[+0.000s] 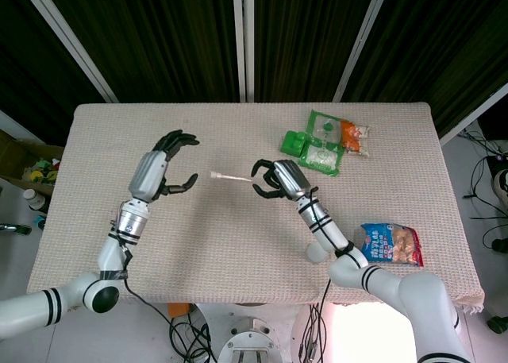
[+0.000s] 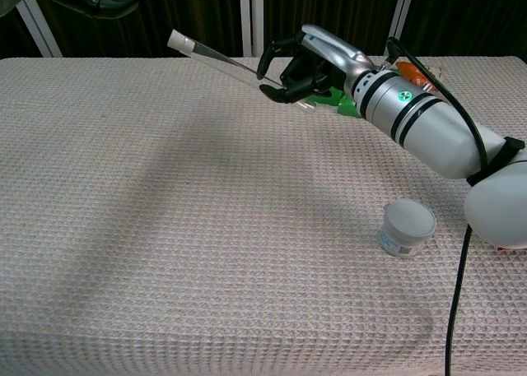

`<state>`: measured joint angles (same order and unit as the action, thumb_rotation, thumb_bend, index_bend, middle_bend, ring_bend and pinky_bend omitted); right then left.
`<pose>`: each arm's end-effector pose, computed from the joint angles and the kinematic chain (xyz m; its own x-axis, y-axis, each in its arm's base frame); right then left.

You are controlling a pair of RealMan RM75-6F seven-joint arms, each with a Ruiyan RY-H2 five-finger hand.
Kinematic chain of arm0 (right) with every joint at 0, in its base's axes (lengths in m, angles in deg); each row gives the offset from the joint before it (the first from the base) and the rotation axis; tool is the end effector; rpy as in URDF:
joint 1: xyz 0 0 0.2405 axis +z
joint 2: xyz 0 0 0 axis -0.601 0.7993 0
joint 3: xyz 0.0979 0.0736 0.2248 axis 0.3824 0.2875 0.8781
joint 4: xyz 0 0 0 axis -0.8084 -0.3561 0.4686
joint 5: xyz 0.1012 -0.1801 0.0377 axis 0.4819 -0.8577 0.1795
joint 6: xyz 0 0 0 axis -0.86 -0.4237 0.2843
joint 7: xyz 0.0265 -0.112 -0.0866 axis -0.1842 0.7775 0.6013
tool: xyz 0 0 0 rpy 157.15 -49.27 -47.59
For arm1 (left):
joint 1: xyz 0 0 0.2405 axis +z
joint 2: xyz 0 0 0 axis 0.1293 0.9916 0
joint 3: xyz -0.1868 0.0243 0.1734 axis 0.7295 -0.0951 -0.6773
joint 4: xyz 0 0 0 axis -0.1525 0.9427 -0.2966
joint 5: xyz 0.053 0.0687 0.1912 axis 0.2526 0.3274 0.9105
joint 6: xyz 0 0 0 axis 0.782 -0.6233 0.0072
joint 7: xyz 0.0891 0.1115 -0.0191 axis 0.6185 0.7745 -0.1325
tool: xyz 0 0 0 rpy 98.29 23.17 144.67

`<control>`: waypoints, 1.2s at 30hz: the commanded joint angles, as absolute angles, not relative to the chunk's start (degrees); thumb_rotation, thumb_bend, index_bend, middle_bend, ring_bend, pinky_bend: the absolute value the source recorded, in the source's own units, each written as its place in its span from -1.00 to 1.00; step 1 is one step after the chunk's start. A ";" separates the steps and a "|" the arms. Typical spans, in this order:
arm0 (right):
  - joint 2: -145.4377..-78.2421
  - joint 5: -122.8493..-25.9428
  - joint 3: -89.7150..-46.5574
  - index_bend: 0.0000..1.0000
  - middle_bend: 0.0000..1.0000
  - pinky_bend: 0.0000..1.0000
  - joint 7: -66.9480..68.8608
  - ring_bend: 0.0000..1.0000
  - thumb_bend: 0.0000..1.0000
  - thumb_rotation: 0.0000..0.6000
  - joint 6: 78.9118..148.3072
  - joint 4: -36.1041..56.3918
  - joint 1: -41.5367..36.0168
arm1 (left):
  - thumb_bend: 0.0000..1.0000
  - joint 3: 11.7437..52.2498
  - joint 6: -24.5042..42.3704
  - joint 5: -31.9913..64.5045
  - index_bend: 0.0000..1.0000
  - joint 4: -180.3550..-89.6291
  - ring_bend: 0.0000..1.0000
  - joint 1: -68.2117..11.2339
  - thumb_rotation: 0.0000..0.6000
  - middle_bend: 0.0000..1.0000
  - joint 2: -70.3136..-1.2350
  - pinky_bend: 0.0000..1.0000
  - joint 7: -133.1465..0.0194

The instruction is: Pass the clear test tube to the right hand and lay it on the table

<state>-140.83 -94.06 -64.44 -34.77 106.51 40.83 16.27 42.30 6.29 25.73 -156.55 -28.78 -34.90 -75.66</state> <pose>-0.0997 -0.4027 -0.0817 -0.1157 -0.3486 0.9301 -0.8796 -0.3990 -0.2589 -0.1273 0.3458 0.0649 -0.1559 0.1359 0.9784 0.9311 -0.3104 0.1915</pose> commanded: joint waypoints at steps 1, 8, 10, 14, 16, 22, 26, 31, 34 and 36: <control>-140.68 -92.41 -64.31 0.69 1.00 1.00 -26.31 1.00 0.54 1.00 101.09 42.00 18.88 | -0.38 41.66 6.60 24.15 -0.52 -156.40 -0.84 -28.27 1.00 -0.65 -32.98 -0.78 -71.76; -143.74 -87.91 -63.09 0.45 1.00 1.00 -14.92 1.00 0.13 1.00 94.56 44.42 21.13 | -0.40 40.40 5.54 22.94 -0.52 -154.89 -0.84 -27.68 1.00 -0.65 -33.82 -0.78 -67.53; -144.84 -87.33 -62.99 0.37 1.00 1.00 -12.45 1.00 -0.02 1.00 94.39 45.28 21.38 | -0.40 40.10 5.29 22.87 -0.52 -154.59 -0.84 -27.46 1.00 -0.65 -34.10 -0.78 -67.11; -146.14 -85.61 -62.48 0.11 1.00 1.00 -9.71 1.00 -0.40 1.00 93.28 45.80 21.23 | -0.41 39.89 5.02 22.76 -0.52 -154.37 -0.84 -27.02 1.00 -0.66 -34.13 -0.78 -67.16; -146.33 -84.91 -62.10 -0.09 1.00 1.00 -8.83 1.00 -0.58 1.00 93.48 45.64 20.88 | -0.41 39.87 4.81 22.84 -0.52 -154.34 -0.84 -26.84 1.00 -0.65 -34.00 -0.78 -67.05; -145.05 -84.08 -62.00 -0.44 1.00 1.00 -8.28 1.00 -0.84 1.00 94.39 42.67 18.97 | -0.41 39.46 4.99 22.94 -0.53 -154.26 -0.84 -26.61 1.00 -0.65 -33.64 -0.79 -66.20; -142.08 -84.76 -62.08 -0.53 1.00 1.00 -8.96 1.00 -0.88 1.00 97.34 38.87 16.83 | -0.42 39.02 5.31 22.37 -0.53 -153.54 -0.84 -26.24 1.00 -0.65 -32.60 -0.79 -64.68; -129.22 -87.77 -63.59 -0.58 0.96 1.00 -11.71 1.00 -0.85 1.00 104.20 27.30 10.25 | -0.43 37.21 4.58 20.93 -0.53 -153.23 -0.84 -23.54 1.00 -0.65 -27.41 -0.79 -60.52; -119.81 -88.60 -65.37 -0.54 0.62 0.97 -10.43 0.86 -0.73 1.00 107.04 20.32 5.58 | -0.44 34.84 4.46 20.96 -0.51 -153.41 -0.84 -21.24 1.00 -0.65 -23.07 -0.80 -58.08; -114.71 -88.43 -66.28 -0.53 0.34 0.75 -8.58 0.58 -0.66 1.00 108.87 16.50 2.76 | -0.44 33.47 3.70 21.30 -0.49 -153.36 -0.84 -19.58 1.00 -0.65 -20.83 -0.79 -57.29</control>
